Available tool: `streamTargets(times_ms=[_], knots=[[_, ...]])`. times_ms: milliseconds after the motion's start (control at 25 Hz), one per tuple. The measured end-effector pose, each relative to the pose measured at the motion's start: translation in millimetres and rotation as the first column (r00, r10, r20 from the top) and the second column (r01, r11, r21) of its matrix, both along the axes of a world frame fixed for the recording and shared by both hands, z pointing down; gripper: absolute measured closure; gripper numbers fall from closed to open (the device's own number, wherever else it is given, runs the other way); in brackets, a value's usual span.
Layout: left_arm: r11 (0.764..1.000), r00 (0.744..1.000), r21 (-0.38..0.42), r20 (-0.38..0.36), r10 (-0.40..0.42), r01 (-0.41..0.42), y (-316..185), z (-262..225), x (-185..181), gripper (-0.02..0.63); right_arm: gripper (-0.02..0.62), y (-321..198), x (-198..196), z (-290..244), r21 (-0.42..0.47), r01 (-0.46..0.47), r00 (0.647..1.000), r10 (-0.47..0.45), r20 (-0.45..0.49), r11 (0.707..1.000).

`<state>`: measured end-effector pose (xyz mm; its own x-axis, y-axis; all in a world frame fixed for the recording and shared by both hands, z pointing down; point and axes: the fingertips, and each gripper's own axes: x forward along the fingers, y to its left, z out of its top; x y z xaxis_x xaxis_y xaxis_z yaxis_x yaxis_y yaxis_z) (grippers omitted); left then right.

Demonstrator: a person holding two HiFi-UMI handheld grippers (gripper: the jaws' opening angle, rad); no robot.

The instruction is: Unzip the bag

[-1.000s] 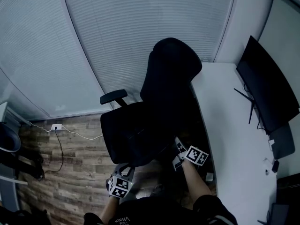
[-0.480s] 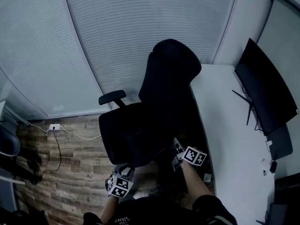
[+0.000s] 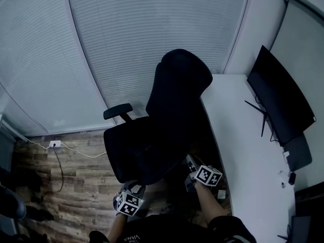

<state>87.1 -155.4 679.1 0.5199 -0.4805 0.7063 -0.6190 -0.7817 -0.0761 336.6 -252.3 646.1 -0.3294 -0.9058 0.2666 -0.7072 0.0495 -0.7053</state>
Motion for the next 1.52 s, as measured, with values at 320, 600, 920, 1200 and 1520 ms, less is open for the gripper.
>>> streamTargets(times_ms=[320, 600, 920, 1200, 1520], knots=[[0.998, 0.996, -0.041, -0.08, 0.042, -0.046, 7, -10, 0, 0.41, 0.545, 23, -14, -10, 0.003, -0.033, 0.999, 0.033, -0.015, 0.999], [0.998, 0.988, 0.007, -0.136, 0.068, -0.068, 3, -33, -10, 0.408, 0.545, 46, -31, -26, 0.029, -0.083, 0.996, 0.083, -0.017, 0.996], [0.992, 0.973, 0.095, -0.206, 0.102, -0.084, -10, -69, -21, 0.408, 0.545, 70, -66, -51, 0.077, -0.108, 0.992, 0.112, -0.054, 0.991], [0.984, 0.957, 0.153, -0.261, 0.127, -0.088, -13, -95, -40, 0.41, 0.546, 93, -99, -70, 0.132, -0.133, 0.987, 0.144, -0.071, 0.982], [0.974, 0.936, 0.186, -0.302, 0.18, -0.127, -17, -114, -64, 0.462, 0.546, 111, -141, -86, 0.162, -0.164, 0.978, 0.182, -0.105, 0.973]])
